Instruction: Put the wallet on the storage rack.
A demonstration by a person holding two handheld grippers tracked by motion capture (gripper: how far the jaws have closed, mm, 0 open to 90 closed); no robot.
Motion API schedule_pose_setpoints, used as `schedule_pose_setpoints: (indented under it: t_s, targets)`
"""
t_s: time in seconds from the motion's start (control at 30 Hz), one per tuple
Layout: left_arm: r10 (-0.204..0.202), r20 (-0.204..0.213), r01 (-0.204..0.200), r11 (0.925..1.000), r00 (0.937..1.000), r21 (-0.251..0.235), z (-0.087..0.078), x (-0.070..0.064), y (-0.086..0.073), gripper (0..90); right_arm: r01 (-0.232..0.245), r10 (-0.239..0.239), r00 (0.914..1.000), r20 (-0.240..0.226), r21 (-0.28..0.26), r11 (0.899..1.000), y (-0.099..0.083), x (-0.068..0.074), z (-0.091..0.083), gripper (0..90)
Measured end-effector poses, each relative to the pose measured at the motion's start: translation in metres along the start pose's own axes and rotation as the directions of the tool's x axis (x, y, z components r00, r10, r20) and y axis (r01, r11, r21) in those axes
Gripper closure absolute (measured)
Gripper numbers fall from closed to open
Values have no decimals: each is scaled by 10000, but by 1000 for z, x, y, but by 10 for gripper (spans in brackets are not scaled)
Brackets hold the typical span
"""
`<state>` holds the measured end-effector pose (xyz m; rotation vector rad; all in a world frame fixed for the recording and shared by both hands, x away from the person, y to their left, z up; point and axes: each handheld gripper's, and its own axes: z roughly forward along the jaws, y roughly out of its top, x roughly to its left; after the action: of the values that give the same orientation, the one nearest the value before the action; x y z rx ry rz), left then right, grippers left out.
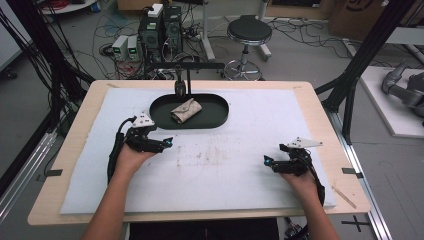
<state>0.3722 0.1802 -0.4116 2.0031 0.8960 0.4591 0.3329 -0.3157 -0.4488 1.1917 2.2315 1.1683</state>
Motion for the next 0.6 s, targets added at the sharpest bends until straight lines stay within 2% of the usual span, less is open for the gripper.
schedule_pose_setpoints:
  t_s: [0.17,0.4,0.6]
  targets:
    - [9,263,-7,10000,9997,-99,-3,-11,-11,180,-43,43,10000,20,-35,10000,0,-1,0,155]
    - [-122,678,167,9976,9976,-667,-13,-22,-26,159,-140,141,9999,78,-167,9998,1,-4,0,155]
    - [-184,655,242,9956,9977,-902,-21,-23,-36,149,-145,149,9998,163,-198,9997,3,-5,2,155]
